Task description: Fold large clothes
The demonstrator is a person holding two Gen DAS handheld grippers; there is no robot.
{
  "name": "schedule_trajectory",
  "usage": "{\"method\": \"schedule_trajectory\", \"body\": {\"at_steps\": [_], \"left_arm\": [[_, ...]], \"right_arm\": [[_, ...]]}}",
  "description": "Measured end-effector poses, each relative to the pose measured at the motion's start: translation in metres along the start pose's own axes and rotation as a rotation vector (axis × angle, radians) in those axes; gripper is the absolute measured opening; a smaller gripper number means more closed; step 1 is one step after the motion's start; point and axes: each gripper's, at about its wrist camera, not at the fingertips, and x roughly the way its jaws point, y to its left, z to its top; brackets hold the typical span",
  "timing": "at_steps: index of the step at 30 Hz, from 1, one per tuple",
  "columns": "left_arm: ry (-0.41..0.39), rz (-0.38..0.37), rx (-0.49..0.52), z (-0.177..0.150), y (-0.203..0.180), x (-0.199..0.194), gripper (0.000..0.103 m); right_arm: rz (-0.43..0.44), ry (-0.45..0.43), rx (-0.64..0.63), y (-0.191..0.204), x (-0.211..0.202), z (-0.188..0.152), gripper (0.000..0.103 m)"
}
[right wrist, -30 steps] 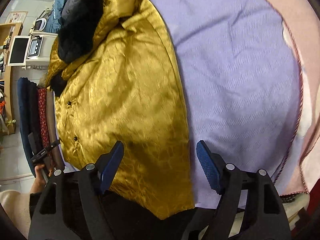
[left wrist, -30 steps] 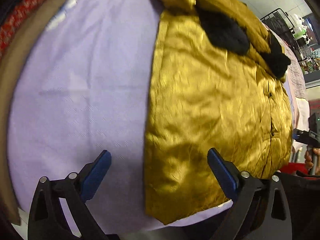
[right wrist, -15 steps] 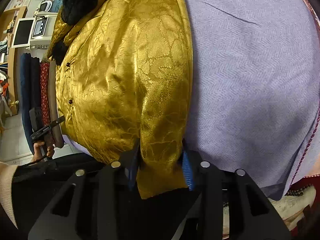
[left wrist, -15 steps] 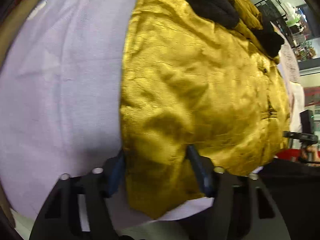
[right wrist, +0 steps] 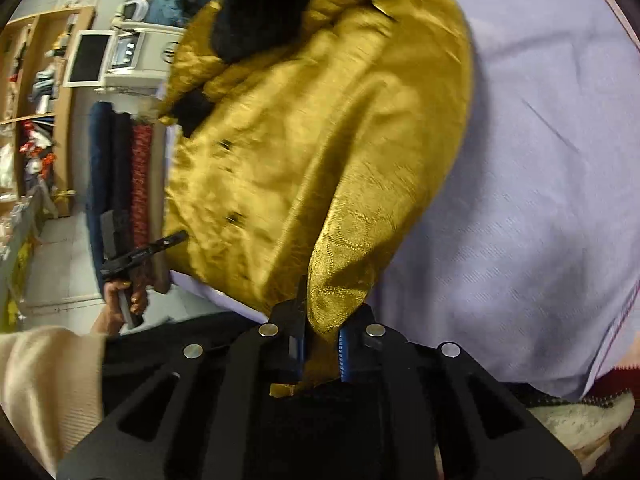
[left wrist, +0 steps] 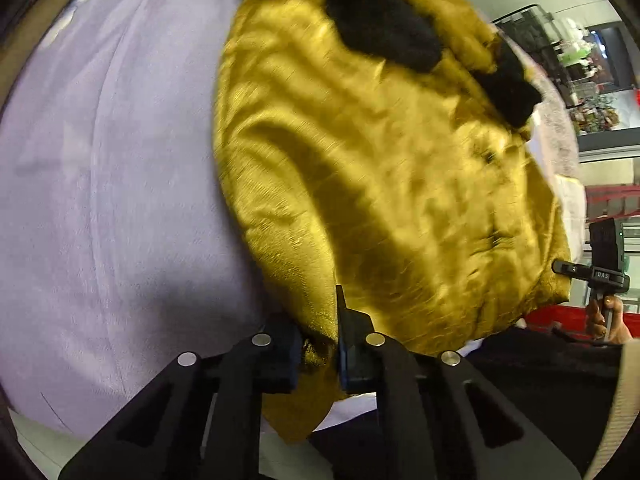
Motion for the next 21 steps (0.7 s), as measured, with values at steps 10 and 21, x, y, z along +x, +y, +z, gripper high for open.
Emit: {"method": "schedule_trajectory", "body": {"at_steps": [10, 21], "left_arm": [[-0.236, -0.036, 0.060, 0.118, -0.025, -0.071, 0.009], [-0.331, 0.085, -0.091, 0.299, -0.014, -0.094, 0.009]], "right_arm": [[0.171, -0.202, -0.054, 0.051, -0.056, 0.130, 0.009], [0.151, -0.412, 0.156, 0.032, -0.105, 0.296, 0.009]]}}
